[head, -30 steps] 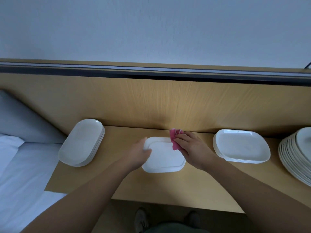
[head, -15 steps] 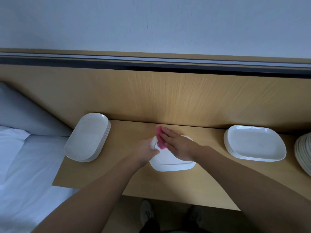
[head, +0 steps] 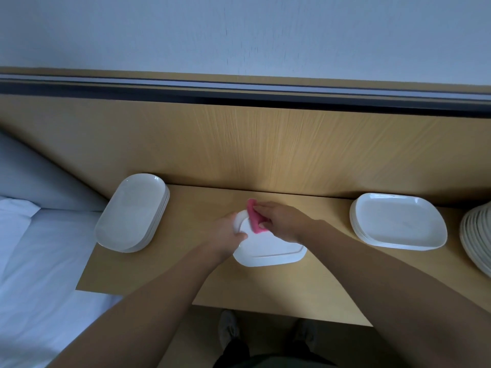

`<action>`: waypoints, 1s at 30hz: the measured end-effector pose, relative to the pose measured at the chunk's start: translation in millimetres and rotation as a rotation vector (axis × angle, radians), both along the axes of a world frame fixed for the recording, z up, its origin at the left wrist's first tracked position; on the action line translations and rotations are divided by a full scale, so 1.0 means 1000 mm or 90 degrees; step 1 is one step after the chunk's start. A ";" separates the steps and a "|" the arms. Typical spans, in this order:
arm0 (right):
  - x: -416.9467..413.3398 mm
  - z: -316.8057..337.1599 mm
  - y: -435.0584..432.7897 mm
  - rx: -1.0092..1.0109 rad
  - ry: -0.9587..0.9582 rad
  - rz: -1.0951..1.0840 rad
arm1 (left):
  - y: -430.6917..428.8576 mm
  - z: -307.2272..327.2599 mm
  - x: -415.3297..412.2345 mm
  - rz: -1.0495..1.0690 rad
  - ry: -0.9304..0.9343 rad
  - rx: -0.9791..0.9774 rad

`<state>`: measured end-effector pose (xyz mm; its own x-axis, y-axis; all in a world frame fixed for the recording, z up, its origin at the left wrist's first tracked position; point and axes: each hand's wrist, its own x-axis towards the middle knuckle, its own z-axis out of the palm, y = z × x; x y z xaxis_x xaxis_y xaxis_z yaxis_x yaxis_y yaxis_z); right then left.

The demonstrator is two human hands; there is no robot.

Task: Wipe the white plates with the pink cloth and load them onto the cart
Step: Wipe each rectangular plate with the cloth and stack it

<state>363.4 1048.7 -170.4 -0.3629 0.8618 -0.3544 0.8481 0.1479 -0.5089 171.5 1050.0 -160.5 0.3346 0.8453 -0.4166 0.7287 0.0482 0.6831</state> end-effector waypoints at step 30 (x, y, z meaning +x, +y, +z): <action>0.048 -0.037 -0.088 0.000 -0.010 -0.187 | 0.001 -0.027 -0.017 0.036 0.001 -0.054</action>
